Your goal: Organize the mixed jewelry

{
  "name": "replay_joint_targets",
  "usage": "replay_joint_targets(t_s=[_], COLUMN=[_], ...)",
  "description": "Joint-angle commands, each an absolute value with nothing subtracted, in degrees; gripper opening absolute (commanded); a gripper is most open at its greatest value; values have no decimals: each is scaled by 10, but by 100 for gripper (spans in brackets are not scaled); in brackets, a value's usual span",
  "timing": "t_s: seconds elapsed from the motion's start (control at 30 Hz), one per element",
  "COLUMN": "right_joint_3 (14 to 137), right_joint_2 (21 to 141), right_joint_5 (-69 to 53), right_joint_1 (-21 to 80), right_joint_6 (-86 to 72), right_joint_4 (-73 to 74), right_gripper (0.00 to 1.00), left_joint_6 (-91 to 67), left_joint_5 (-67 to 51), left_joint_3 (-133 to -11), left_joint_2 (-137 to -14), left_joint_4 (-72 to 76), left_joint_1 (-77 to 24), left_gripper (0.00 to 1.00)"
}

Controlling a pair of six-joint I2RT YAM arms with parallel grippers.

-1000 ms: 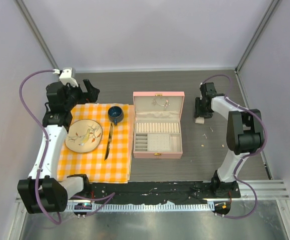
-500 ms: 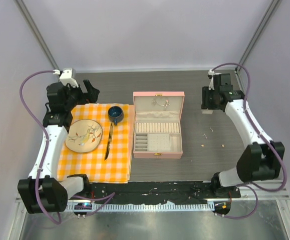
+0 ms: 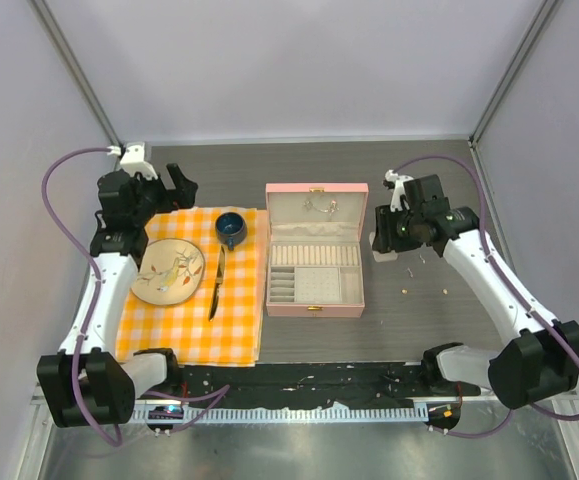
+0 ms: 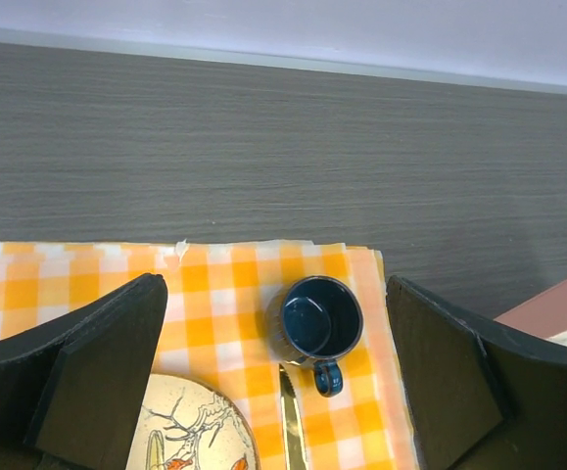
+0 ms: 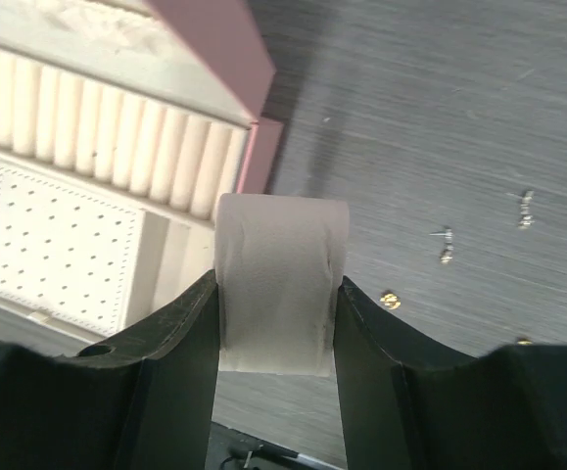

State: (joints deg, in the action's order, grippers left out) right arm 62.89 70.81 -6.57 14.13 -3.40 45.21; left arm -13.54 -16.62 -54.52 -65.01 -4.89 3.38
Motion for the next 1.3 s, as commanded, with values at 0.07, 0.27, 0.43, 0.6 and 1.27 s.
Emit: replay_joint_targets(t_s=[0.07, 0.27, 0.43, 0.6, 1.27], right_joint_3=[607, 586, 577, 553, 594], right_joint_2=[691, 654, 624, 622, 668], right_joint_5=[-101, -113, -122, -126, -89], right_joint_1=[163, 204, 237, 243, 282], right_joint_6=[-103, -121, -123, -141, -117], right_joint_4=[414, 406, 404, 396, 366], right_gripper=[1, 1, 1, 1, 1], left_joint_6=[-146, -151, -141, -127, -68], left_joint_5=[-97, -62, -49, -46, -211], left_joint_3=[-527, -508, -502, -482, -501], left_joint_2=[-642, -654, -685, -687, -665], left_joint_4=[10, 43, 57, 83, -139], left_joint_1=[29, 25, 24, 22, -138], left_gripper=[100, 100, 100, 100, 100])
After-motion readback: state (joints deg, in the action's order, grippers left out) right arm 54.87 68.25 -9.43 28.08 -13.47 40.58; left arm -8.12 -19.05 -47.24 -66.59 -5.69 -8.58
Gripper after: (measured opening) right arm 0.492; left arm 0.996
